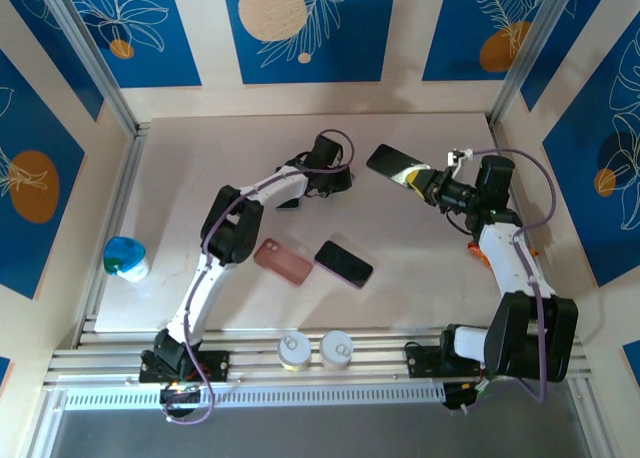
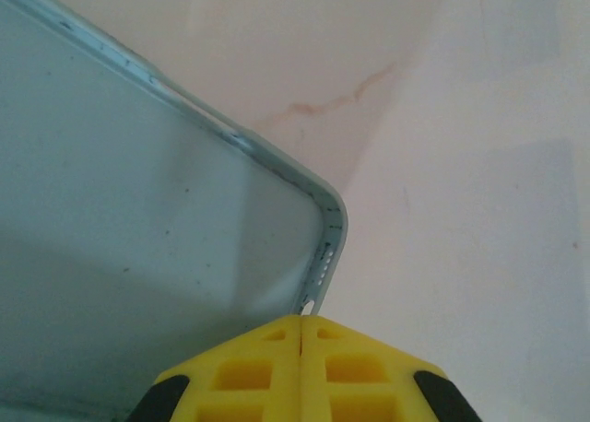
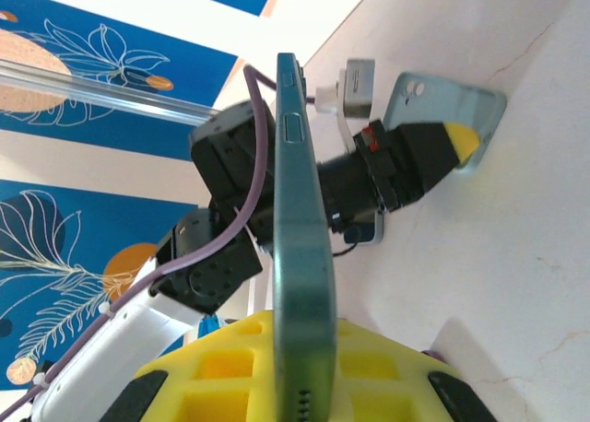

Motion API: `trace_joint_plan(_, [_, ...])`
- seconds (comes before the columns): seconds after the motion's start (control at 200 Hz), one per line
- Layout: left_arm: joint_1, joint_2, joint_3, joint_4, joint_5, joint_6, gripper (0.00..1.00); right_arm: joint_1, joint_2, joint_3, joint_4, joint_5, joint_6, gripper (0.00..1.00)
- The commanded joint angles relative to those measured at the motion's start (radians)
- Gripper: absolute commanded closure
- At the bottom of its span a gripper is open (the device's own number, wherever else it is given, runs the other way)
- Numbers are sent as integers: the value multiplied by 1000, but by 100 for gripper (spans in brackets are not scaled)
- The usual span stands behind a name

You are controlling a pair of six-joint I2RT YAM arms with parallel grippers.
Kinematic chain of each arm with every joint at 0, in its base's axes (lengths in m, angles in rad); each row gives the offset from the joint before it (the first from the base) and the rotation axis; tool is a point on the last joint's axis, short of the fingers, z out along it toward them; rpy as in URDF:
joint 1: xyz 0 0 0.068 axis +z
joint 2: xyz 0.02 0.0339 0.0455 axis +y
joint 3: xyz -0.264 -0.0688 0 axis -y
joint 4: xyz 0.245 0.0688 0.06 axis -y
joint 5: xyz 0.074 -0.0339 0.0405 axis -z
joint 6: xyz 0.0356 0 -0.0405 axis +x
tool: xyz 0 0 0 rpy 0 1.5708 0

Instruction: Put the phone into the phone case

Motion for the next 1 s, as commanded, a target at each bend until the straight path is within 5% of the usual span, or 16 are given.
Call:
trace_joint_plan(0.0, [-33, -59, -132, 22, 18, -78, 100, -35, -71, -24, -32, -37, 22, 100])
trace_joint_plan(0.685, [-229, -267, -493, 330, -118, -364, 100, -132, -307, -94, -350, -76, -72, 100])
trace_joint_plan(0.995, [-102, -489, -602, 292, -113, -208, 100, -125, -341, -126, -411, -92, -92, 100])
